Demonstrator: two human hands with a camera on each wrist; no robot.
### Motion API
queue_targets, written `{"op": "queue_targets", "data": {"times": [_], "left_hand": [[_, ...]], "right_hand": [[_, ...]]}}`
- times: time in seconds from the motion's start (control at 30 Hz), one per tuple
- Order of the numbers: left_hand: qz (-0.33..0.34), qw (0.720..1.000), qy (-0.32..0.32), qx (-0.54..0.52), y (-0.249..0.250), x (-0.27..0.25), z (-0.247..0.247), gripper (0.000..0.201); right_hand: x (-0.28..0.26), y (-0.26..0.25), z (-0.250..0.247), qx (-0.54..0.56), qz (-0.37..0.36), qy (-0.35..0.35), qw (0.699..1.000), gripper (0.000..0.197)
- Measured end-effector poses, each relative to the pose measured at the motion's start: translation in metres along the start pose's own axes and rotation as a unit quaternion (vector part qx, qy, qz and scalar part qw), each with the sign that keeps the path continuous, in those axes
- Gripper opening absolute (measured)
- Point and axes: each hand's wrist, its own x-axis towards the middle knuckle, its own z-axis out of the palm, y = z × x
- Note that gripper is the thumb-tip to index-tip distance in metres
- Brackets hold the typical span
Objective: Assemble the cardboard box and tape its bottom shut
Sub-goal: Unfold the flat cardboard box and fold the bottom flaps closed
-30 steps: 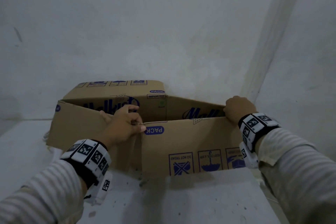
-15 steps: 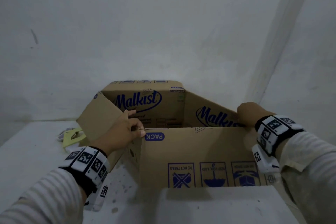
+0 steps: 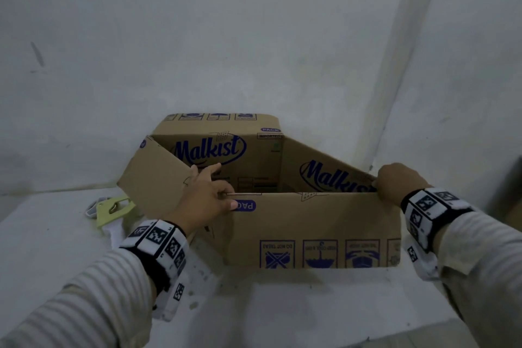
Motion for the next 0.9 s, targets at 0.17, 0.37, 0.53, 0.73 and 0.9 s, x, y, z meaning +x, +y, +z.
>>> {"op": "queue_targets", "data": {"times": [0.17,0.37,0.53,0.73,0.9], "left_hand": [[0.007,1.000,0.015,-0.012,-0.017,-0.019,-0.018,0.029],[0.016,0.999,0.006,-0.042,-0.040,-0.045,-0.043,0.021],[-0.011,0.998,0.013,-0.064,-0.064,-0.066,-0.058,0.016],[-0.040,0.996,0.004,-0.084,-0.061,-0.078,-0.053,0.006],[-0.074,0.993,0.037,-0.087,-0.047,-0.077,-0.039,0.015]], "right_hand": [[-0.020,-0.008,-0.008,-0.029,-0.023,-0.028,0.999,0.046],[-0.040,-0.027,-0.012,0.008,-0.034,-0.011,0.999,0.048],[-0.055,-0.051,-0.012,0.037,-0.044,0.010,0.998,0.047],[-0.066,-0.058,-0.005,0.072,-0.029,0.012,0.997,0.047],[-0.070,-0.056,0.000,0.129,-0.024,0.024,0.991,0.041]]}}
